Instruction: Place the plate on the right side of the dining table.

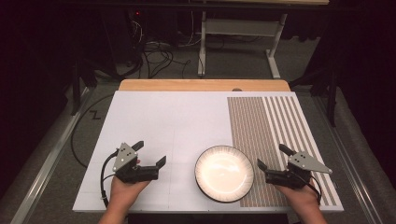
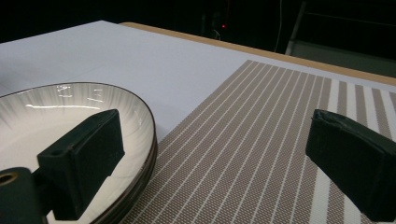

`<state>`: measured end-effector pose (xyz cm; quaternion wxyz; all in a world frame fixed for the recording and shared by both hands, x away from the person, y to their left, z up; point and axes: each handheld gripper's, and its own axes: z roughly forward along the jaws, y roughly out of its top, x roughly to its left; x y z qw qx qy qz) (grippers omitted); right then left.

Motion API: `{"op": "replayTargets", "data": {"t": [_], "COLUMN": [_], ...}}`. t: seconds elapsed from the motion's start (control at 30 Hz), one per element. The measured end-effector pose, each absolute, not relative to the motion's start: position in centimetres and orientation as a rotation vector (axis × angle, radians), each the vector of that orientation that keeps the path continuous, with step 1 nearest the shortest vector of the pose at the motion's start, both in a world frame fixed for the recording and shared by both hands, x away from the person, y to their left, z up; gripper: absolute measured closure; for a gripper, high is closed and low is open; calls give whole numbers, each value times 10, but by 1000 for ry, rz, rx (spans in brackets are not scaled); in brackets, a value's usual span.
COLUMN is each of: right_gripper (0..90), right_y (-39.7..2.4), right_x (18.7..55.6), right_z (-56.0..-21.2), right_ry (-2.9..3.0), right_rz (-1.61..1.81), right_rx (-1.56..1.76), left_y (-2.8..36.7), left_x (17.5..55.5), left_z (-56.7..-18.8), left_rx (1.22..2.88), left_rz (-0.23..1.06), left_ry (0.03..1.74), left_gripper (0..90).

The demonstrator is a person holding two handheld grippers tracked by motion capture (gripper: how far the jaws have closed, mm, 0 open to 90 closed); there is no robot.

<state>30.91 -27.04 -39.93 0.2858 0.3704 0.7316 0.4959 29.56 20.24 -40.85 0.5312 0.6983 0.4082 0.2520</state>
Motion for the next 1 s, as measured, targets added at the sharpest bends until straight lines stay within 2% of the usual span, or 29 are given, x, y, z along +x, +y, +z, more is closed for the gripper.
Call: {"op": "replayTargets", "data": {"t": [0.27,0.47,0.77,0.83,1.0], "right_gripper": [109,194,426,506,597], "right_y": [-256,-251,-257,-258,-260], "right_x": [312,312,312,313,311], "right_z": [-397,-397,-399,-399,-398], "right_ry": [2002,2053,2118,2149,2170], "right_rz": [1318,1307,1298,1310,1305], "right_rx": [962,941,956,949,939], "left_y": [202,200,200,200,201], "left_x": [295,295,295,295,294], "left_z": [-408,-408,-408,-408,-408], "left_rx": [1667,1663,1671,1664,1660], "left_rz": [603,601,596,596,592], "left_ry": [973,971,968,971,967], "left_gripper": [6,3,3,3,3]}}
